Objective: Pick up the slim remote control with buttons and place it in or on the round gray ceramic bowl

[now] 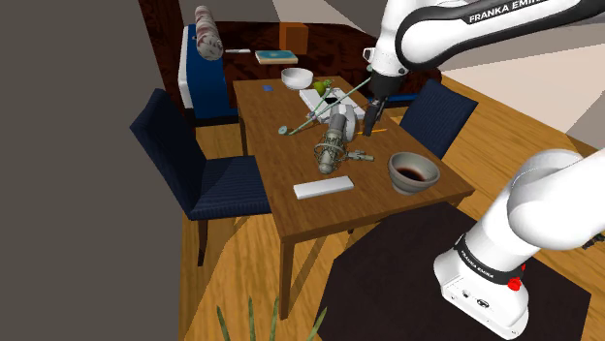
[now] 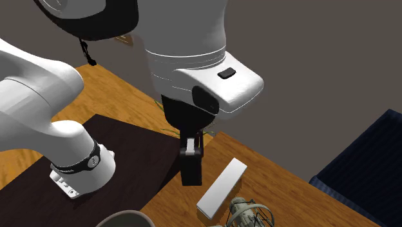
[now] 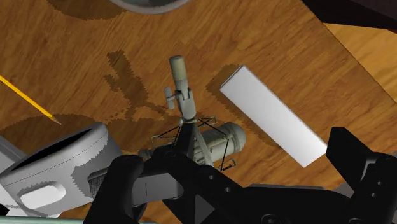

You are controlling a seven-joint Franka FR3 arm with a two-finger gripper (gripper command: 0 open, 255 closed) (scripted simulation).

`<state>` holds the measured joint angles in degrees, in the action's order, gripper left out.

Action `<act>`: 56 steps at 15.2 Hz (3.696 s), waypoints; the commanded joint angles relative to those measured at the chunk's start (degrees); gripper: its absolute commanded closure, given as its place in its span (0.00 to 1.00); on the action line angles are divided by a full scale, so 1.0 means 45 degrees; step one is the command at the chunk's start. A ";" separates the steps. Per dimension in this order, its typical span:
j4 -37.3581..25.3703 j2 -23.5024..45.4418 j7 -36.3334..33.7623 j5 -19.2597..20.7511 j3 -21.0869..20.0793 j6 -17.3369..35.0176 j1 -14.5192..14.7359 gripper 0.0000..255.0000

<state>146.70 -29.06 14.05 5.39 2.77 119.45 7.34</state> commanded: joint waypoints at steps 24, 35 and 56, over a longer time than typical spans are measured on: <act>-0.0933 0.9409 0.7728 -0.1933 -0.0025 0.7873 0.1911 0.00; -0.1272 0.9740 0.7715 -0.1918 -0.0090 0.7876 0.1852 1.00; -0.0988 0.7111 0.7431 -0.1556 0.0039 0.5526 0.1910 1.00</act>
<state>142.26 3.95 47.57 -1.75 2.91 145.35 15.95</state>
